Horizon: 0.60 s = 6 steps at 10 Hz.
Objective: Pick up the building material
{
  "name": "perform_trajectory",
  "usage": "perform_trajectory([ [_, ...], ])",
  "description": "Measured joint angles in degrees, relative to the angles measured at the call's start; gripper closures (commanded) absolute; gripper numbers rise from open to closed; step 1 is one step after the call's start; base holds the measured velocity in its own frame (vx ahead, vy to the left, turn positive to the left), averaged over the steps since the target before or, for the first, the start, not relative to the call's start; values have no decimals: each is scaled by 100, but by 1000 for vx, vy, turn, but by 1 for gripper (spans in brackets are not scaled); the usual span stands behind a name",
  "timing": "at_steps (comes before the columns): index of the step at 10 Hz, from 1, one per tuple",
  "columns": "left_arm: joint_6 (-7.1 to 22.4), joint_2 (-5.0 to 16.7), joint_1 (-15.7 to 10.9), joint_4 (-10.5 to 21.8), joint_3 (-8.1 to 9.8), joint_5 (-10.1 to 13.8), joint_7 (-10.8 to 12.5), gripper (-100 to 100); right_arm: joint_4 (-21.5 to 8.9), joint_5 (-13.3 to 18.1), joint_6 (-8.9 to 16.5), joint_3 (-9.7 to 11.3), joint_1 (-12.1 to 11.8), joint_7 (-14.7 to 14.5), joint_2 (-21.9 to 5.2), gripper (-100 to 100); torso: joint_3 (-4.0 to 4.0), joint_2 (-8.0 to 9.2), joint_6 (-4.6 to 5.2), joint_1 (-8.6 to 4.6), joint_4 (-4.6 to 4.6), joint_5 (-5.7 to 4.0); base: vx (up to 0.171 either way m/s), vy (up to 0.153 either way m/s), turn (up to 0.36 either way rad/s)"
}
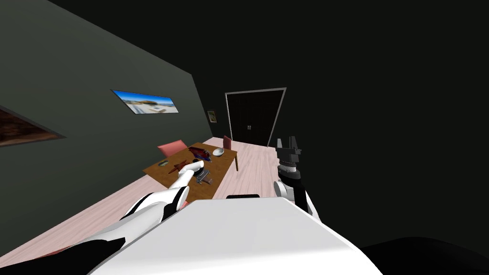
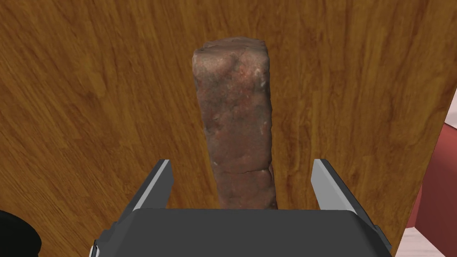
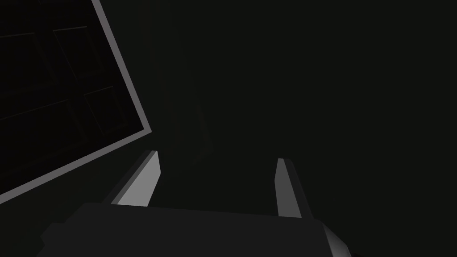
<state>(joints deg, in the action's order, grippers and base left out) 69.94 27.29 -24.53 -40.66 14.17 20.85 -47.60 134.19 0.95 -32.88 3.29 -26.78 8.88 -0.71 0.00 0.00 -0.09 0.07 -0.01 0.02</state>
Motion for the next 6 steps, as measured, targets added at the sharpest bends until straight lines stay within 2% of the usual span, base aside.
perform_trajectory([
  [3,-269,-121,12,200,-58,-41,75,-100,0,0,0,0,0,0,0,0,-1,-2,-1,8,0,2,11,37,-19],
  [4,-290,-126,15,206,-61,-42,82,100,0,0,0,0,0,0,0,0,0,0,-1,1,1,0,0,0,0],
  [6,-282,-121,20,211,-57,-42,90,100,0,0,0,0,0,0,0,0,0,-1,7,-6,2,1,-1,1,6],
])
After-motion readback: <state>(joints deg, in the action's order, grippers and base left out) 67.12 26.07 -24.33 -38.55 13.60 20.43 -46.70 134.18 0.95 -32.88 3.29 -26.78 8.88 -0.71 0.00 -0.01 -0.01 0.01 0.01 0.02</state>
